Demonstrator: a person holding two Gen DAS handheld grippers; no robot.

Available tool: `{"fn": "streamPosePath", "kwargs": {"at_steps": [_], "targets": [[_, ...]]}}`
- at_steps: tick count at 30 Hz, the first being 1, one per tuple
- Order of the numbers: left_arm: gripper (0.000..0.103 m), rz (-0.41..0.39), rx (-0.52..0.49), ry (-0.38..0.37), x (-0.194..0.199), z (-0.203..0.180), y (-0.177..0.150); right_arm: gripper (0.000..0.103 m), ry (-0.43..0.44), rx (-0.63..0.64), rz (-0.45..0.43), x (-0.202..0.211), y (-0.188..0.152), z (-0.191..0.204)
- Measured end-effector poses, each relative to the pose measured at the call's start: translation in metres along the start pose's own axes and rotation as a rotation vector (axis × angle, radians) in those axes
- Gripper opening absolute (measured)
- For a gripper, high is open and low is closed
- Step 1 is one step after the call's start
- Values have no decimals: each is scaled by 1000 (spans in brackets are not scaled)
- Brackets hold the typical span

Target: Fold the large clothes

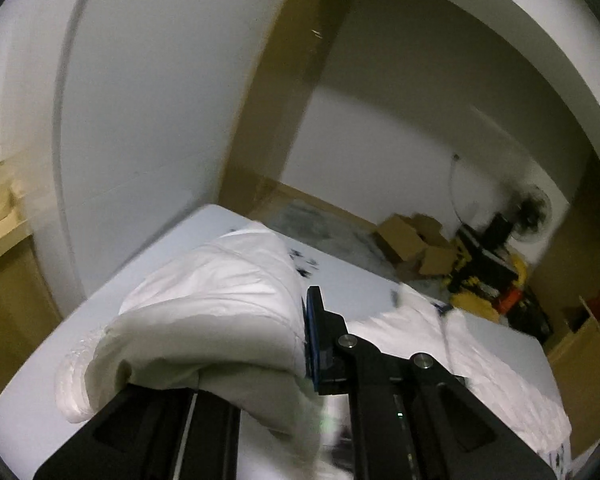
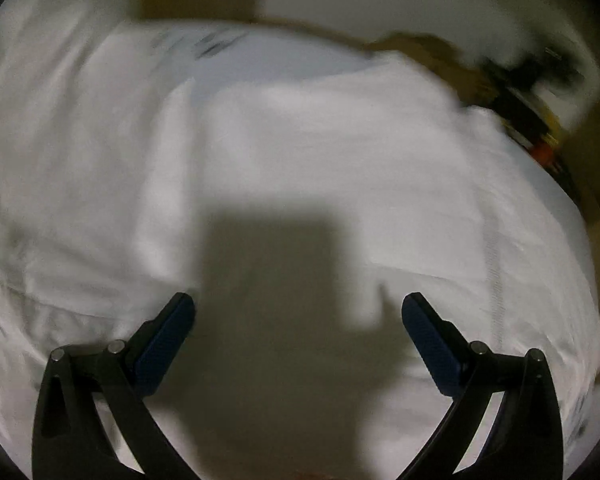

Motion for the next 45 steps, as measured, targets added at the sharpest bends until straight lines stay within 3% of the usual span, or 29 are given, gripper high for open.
{"fn": "streamPosePath", "kwargs": {"at_steps": [2, 5, 7, 13, 17, 21, 23, 25, 26, 28, 29, 32, 34, 36, 38, 40, 41, 45], "targets": [[9, -10, -22, -10, 5, -21, 3, 103, -6, 3, -39, 8, -4, -5], [9, -5, -43, -56, 5, -67, 9, 103, 74, -128, -55, 32, -5, -54], [9, 7, -52, -89, 2, -103, 10, 103, 129, -249, -73, 55, -13, -113], [12, 69, -84, -173, -38, -205, -15, 103, 129, -457, -106, 89, -69, -267], [12, 205, -171, -191, -87, -282, -77, 103, 104, -568, -104, 102, -111, -349], [12, 395, -292, -145, -139, -328, -156, 103, 71, -621, -106, 110, -146, -401], [12, 431, -301, -113, -159, -337, -179, 103, 76, -628, -108, 116, -162, -417], [14, 410, -325, -95, -160, -338, -192, 103, 77, -618, -126, 120, -169, -423], [22, 390, -324, -113, -158, -337, -193, 103, 77, -608, -141, 122, -171, -426], [69, 362, -289, -238, -154, -336, -193, 103, 86, -584, -160, 127, -175, -426], [102, 343, -267, -378, -148, -336, -193, 103, 99, -575, -166, 132, -178, -428], [103, 298, -226, -497, -118, -322, -189, 103, 136, -546, -192, 138, -171, -420], [103, 253, -142, -561, -90, -304, -186, 103, 158, -528, -220, 149, -166, -410], [103, 162, -29, -630, -41, -264, -179, 103, 170, -508, -239, 156, -155, -394], [103, 54, 16, -646, 5, -227, -169, 103, 161, -460, -269, 163, -143, -374], [103, -27, 18, -584, 45, -194, -161, 103, 154, -386, -282, 167, -131, -347], [103, -77, 22, -509, 71, -170, -158, 103, 155, -336, -281, 168, -122, -328], [103, -140, 119, -355, 127, -108, -166, 103, 155, -78, -285, 165, -85, -223]]}}
Point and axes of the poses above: each gripper's, at about its wrist camera, not at the fingertips, and x roughly against the way its jaws point, z to its left, y to its top, the point moved 1 cm from there along -x, roughly the way its jaws point, and after that the axes turned 13 degrees about -x, right-handed, at the moved point
